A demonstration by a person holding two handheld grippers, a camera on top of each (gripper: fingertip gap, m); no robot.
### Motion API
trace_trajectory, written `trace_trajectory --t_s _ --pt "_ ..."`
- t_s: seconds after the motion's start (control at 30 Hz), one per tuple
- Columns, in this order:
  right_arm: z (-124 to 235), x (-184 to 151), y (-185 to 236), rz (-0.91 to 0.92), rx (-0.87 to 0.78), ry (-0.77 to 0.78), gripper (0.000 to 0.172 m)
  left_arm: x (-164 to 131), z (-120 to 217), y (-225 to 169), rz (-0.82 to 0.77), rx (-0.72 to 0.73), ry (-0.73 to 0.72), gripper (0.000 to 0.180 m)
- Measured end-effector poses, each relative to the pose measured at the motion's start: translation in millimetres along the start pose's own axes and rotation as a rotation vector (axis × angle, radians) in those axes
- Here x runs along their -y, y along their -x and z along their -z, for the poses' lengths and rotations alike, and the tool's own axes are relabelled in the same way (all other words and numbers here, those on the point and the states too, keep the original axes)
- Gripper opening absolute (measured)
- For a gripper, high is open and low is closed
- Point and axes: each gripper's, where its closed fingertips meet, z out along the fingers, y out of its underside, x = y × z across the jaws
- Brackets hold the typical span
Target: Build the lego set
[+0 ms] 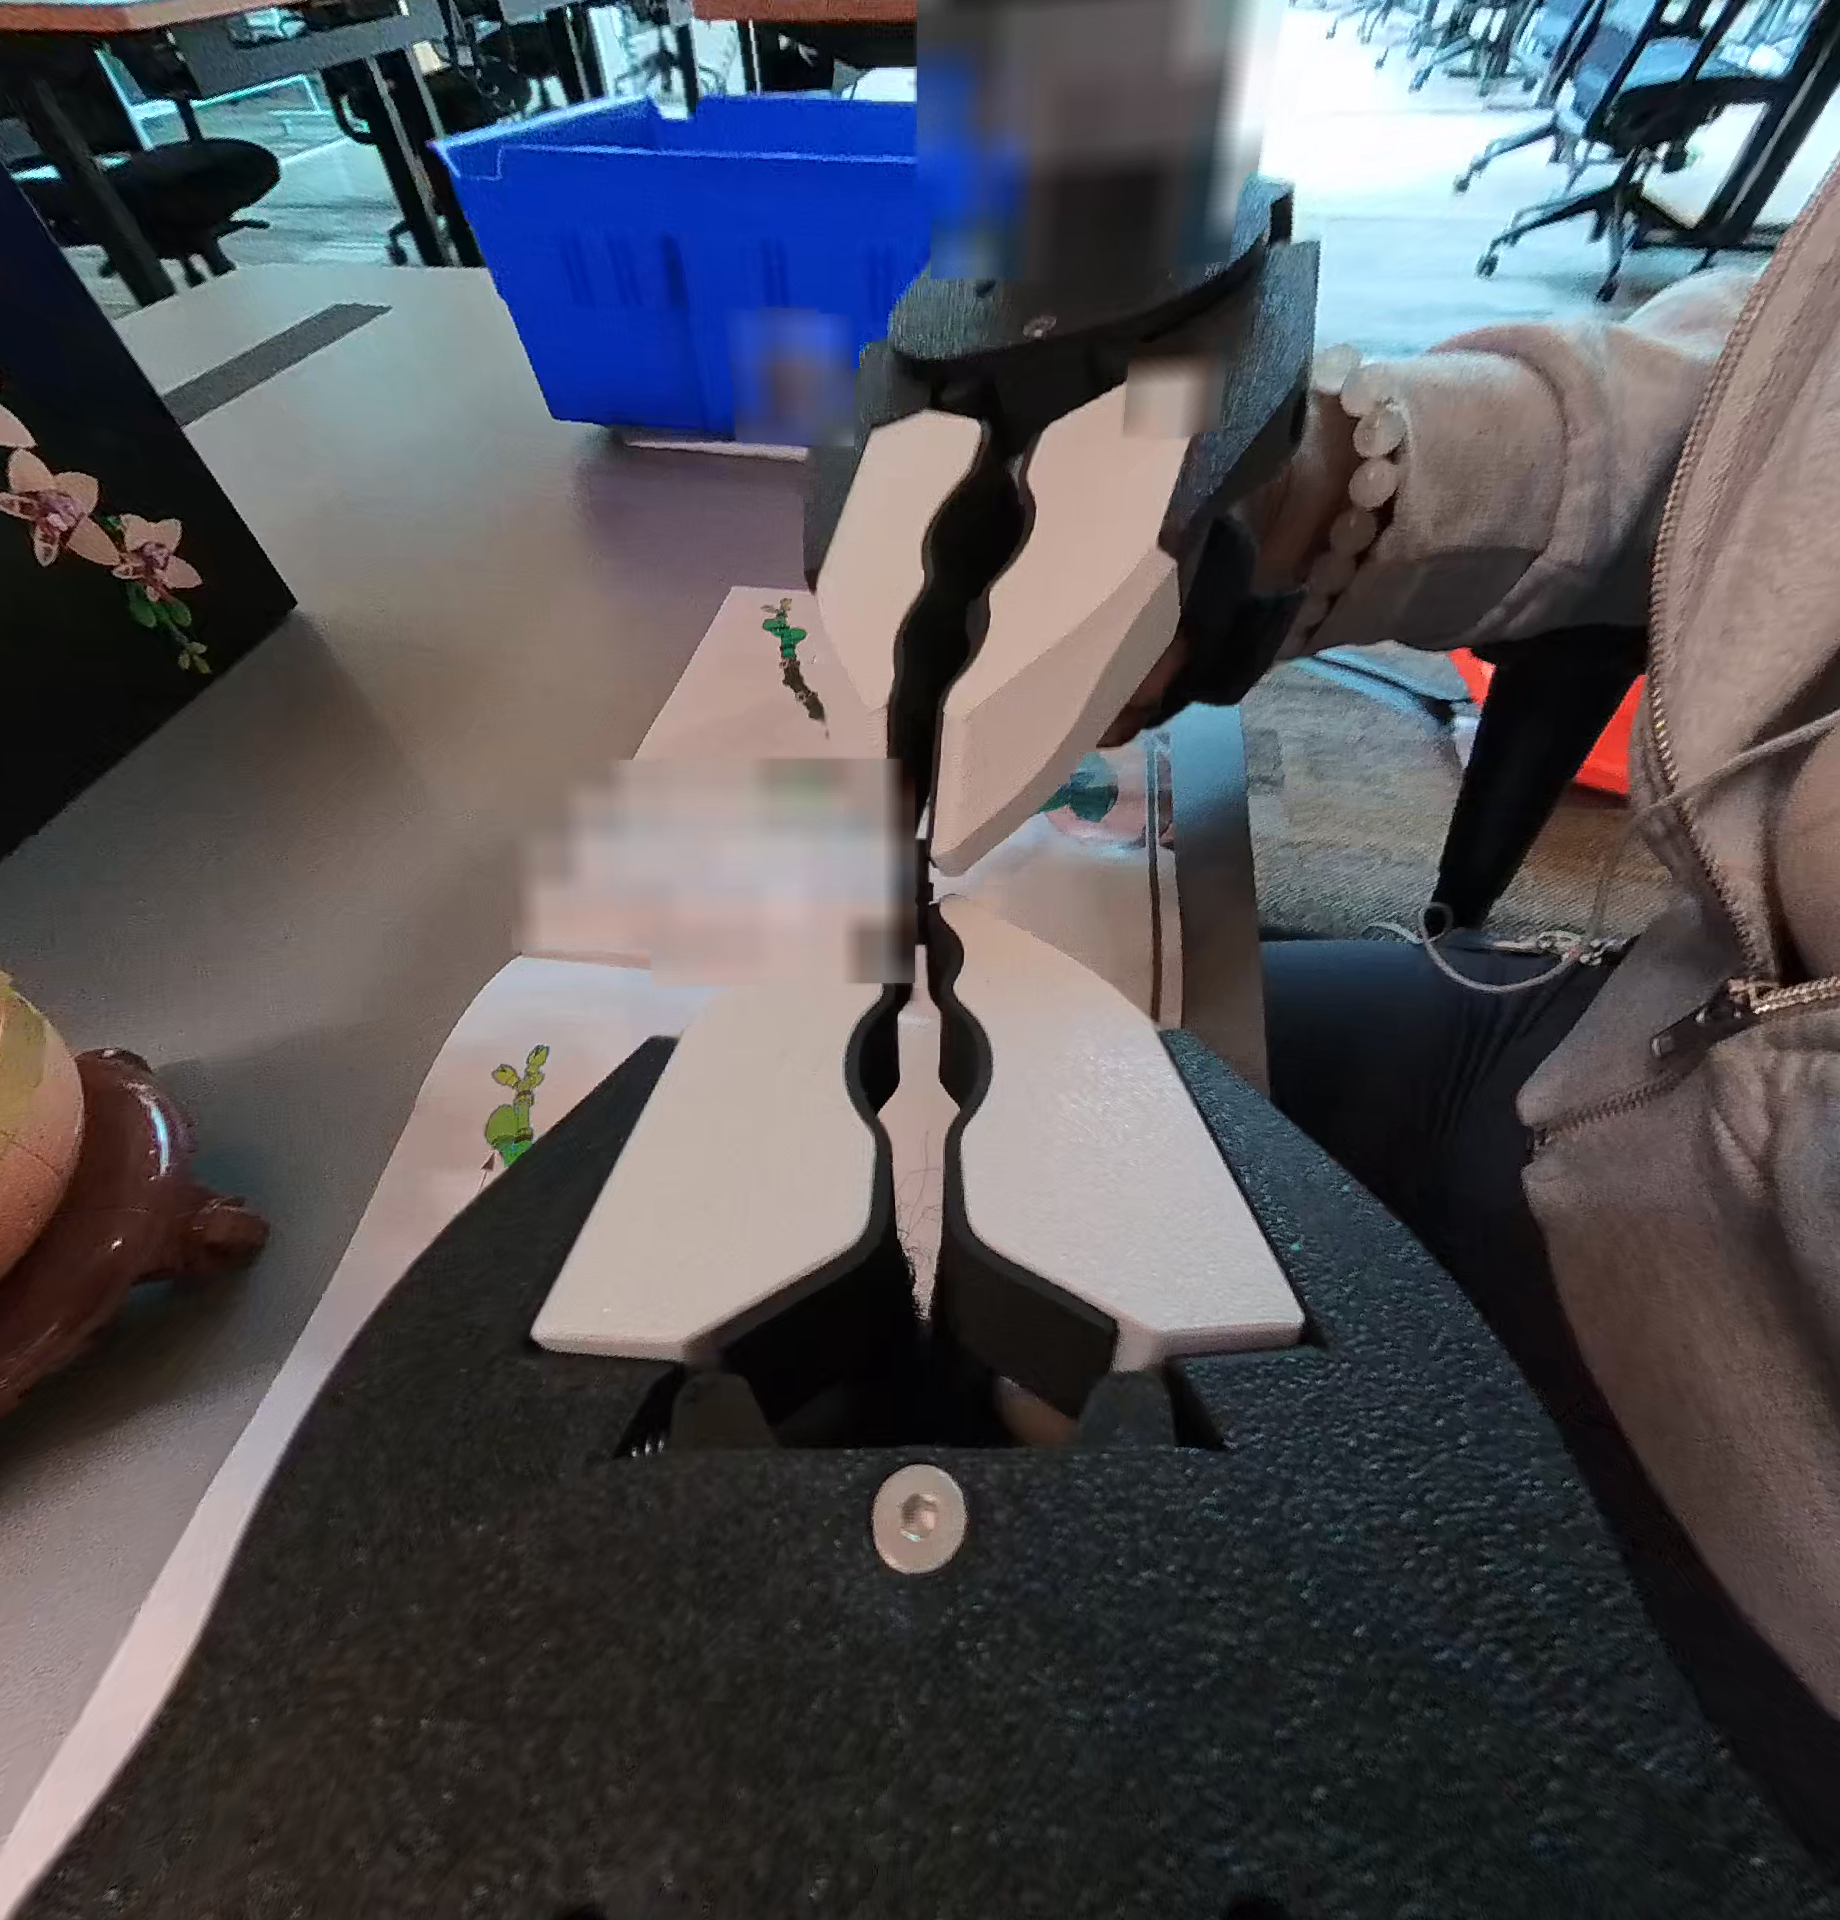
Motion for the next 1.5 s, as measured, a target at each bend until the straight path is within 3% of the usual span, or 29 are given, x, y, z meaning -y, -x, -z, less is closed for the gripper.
trace_trajectory --t_s 0.37,1.17,1.3,1.5 --pt "-0.8 -8.4 -0.8 0.096 -0.039 0.084 0.002 -9.8 -1.8 2.6 -0.14 0.069 0.109 0.001" --pt "-5.4 -25.3 -0.1 0.051 0.023 0.14 0.003 -26.5 -1.3 -3.0 -0.15 0.024 0.229 0.001" --pt "14.8 -15.1 -8.8 0.103 -0.008 0.147 0.012 -34.5 3.6 4.1 -0.175 0.062 0.305 0.001" --pt "48.3 -50.1 -33.8 0.16 -0.108 0.432 0.014 -41.5 5.5 4.0 -0.141 0.043 0.346 0.001"
